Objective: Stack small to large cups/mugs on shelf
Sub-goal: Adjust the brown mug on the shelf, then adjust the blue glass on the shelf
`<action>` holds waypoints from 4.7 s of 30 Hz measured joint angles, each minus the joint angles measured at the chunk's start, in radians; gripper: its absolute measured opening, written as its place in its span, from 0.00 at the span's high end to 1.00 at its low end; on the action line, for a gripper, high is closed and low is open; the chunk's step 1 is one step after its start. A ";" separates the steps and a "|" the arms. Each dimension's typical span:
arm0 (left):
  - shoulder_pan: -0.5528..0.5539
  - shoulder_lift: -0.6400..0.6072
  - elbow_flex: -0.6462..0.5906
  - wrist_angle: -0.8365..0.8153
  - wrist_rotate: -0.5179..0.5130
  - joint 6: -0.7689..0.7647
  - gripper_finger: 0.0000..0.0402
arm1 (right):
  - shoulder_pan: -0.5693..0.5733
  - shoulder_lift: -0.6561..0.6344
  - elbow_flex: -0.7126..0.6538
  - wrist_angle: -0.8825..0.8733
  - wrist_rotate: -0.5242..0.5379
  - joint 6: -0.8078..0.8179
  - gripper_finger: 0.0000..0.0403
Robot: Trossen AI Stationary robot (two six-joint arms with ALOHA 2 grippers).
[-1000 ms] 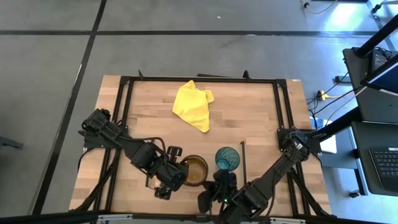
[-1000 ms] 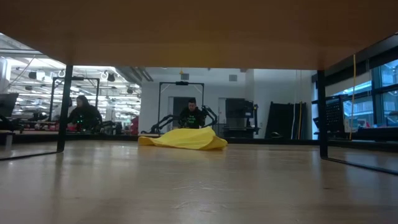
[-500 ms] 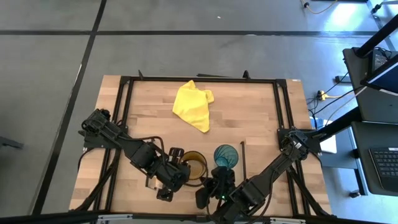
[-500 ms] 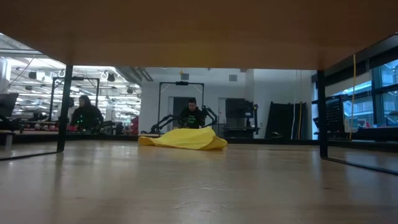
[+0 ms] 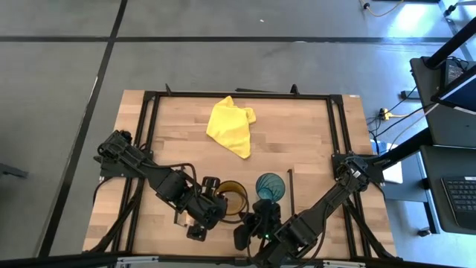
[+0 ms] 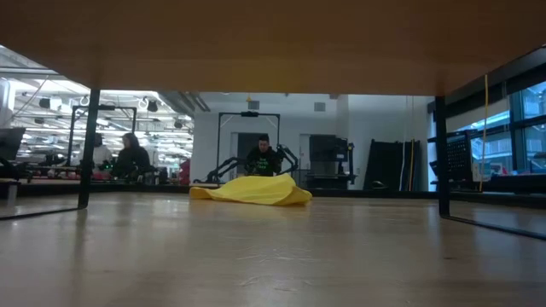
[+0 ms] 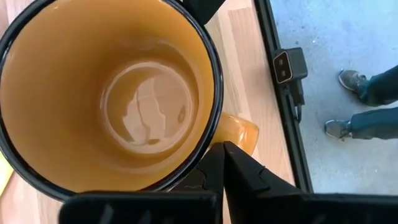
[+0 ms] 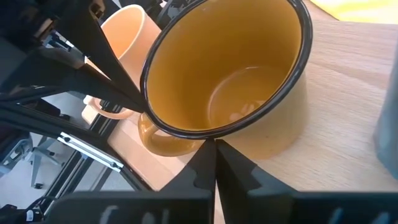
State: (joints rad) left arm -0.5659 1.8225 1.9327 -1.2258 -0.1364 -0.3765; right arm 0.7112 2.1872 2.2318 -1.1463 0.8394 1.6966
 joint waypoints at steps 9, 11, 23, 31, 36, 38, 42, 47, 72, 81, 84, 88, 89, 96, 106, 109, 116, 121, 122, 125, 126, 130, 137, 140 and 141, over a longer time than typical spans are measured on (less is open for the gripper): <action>0.000 0.000 0.000 -0.054 0.000 0.020 1.00 | 0.008 0.000 0.000 0.003 -0.002 0.000 0.97; 0.000 0.000 0.000 -0.055 0.000 0.027 1.00 | 0.010 0.000 0.000 0.002 -0.002 0.000 0.97; -0.023 0.033 0.000 -0.057 0.001 0.050 1.00 | 0.016 0.000 0.000 0.014 0.004 0.000 0.97; -0.029 0.033 0.000 -0.029 -0.016 0.052 1.00 | 0.016 0.000 0.000 0.014 0.005 0.000 0.97; -0.030 0.033 0.000 0.020 -0.018 0.050 1.00 | 0.016 0.000 0.000 0.013 0.005 0.000 0.97; -0.030 0.033 0.000 0.021 -0.018 0.049 1.00 | 0.016 0.000 0.000 0.013 0.005 0.000 0.97; -0.034 0.033 0.000 0.034 -0.019 0.049 1.00 | 0.016 0.000 0.000 0.013 0.006 0.000 0.97; -0.034 0.036 0.000 0.071 -0.019 0.048 1.00 | 0.016 0.000 0.000 0.011 0.006 0.000 0.97; -0.039 0.048 0.001 0.079 -0.041 0.054 1.00 | 0.012 0.000 0.000 0.010 0.021 -0.003 0.97; -0.039 0.048 0.001 0.116 -0.041 0.056 1.00 | 0.012 0.000 0.000 0.010 0.026 -0.003 0.97; -0.039 0.048 0.001 0.109 -0.053 0.056 1.00 | 0.012 0.000 0.000 0.010 0.027 -0.004 0.97; -0.039 0.048 0.001 0.091 -0.056 0.056 1.00 | 0.024 0.000 0.000 0.011 0.083 -0.006 0.97; -0.039 0.048 0.001 0.084 -0.056 0.056 1.00 | 0.030 0.000 0.001 0.012 0.109 -0.008 0.97; -0.043 0.045 0.001 0.060 -0.056 0.053 1.00 | 0.069 -0.005 0.034 0.006 0.209 -0.078 0.97; -0.077 -0.032 0.001 0.059 -0.097 0.028 1.00 | 0.126 -0.022 0.121 0.165 0.371 -0.533 0.97; -0.084 -0.077 0.000 0.080 -0.146 0.020 1.00 | 0.143 -0.026 0.125 0.295 0.428 -0.721 0.97; 0.006 -0.159 0.001 0.223 -0.207 0.176 1.00 | 0.200 -0.029 0.125 0.477 0.522 -0.953 0.97; 0.158 -0.159 0.001 0.289 -0.147 0.327 1.00 | 0.236 -0.029 0.125 0.470 0.522 -0.866 0.97; 0.191 -0.158 0.001 0.303 -0.125 0.346 1.00 | 0.243 -0.029 0.125 0.469 0.521 -0.843 0.97; 0.282 -0.138 0.001 0.320 -0.087 0.376 1.00 | 0.264 -0.029 0.125 0.467 0.519 -0.772 0.97; 0.308 -0.130 0.001 0.325 -0.084 0.384 1.00 | 0.270 -0.028 0.125 0.464 0.512 -0.746 0.97; 0.393 -0.095 0.001 0.365 0.020 0.388 1.00 | 0.289 -0.027 0.118 0.376 0.421 -0.548 0.97; 0.436 -0.007 0.000 0.362 0.077 0.439 1.00 | 0.287 -0.024 0.042 0.066 0.177 -0.060 0.97; 0.443 0.023 0.000 0.357 0.080 0.447 1.00 | 0.288 -0.024 0.019 -0.026 0.113 0.077 0.97; 0.445 0.031 0.000 0.355 0.081 0.446 1.00 | 0.288 -0.024 0.014 -0.049 0.097 0.116 0.97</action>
State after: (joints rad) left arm -0.1206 1.8539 1.9327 -0.8706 -0.0551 0.0694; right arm 0.9993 2.1632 2.2462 -1.1951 0.9369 1.8125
